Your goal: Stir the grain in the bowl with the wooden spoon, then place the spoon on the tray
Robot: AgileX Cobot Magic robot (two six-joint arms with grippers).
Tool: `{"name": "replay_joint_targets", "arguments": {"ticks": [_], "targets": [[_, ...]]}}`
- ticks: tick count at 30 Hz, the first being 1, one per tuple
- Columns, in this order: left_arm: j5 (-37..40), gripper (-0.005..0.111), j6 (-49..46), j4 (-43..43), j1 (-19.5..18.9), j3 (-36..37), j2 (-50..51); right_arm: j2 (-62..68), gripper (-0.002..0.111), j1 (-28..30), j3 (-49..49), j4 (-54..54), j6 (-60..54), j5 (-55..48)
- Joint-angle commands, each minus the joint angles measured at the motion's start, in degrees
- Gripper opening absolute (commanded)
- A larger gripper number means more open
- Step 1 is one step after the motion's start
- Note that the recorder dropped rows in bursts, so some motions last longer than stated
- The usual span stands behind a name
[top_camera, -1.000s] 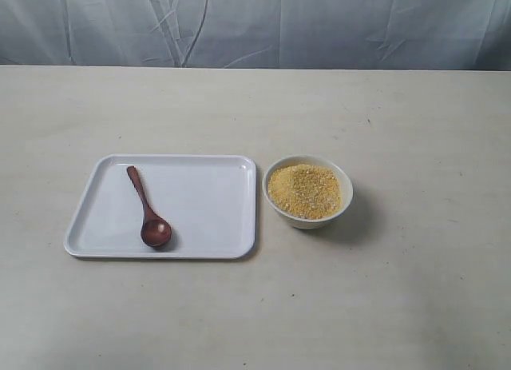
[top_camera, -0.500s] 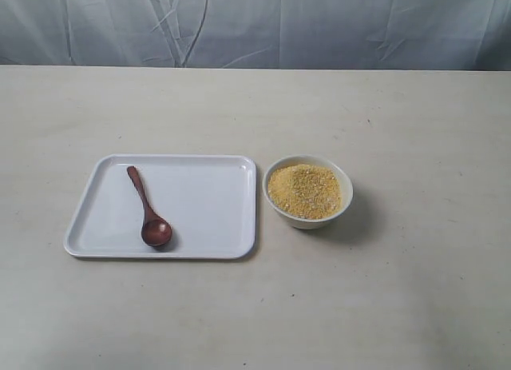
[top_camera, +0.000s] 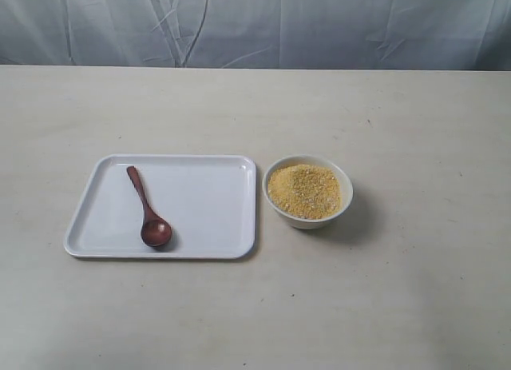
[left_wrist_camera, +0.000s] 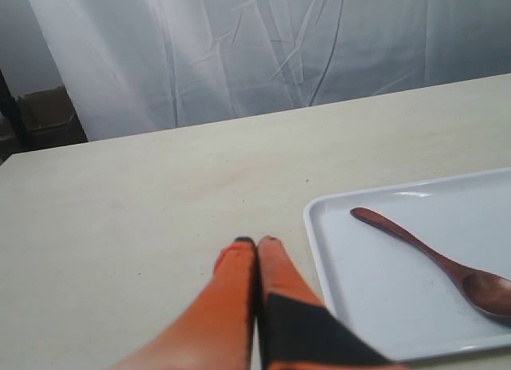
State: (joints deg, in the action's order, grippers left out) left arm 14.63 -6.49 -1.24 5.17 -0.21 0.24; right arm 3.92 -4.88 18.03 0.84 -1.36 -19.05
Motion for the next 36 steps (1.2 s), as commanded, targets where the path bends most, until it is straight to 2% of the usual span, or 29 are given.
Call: {"name": "replay_joint_targets", "arguments": {"ticks": [1,12,36], "targets": [[-0.51,0.0,0.05,0.1,0.03,0.21,-0.24,-1.62,0.0,0.25,-5.16,0.37,-0.18,0.49],[-0.51,0.0,0.05,0.1,0.03,0.21,-0.24,-3.92,0.0,0.25,-18.03,5.22,-0.18,0.41],[-0.51,0.0,0.05,-0.09,0.03,0.21,-0.24,-3.92,0.0,0.25,-18.03,6.52,-0.18,1.47]]}}
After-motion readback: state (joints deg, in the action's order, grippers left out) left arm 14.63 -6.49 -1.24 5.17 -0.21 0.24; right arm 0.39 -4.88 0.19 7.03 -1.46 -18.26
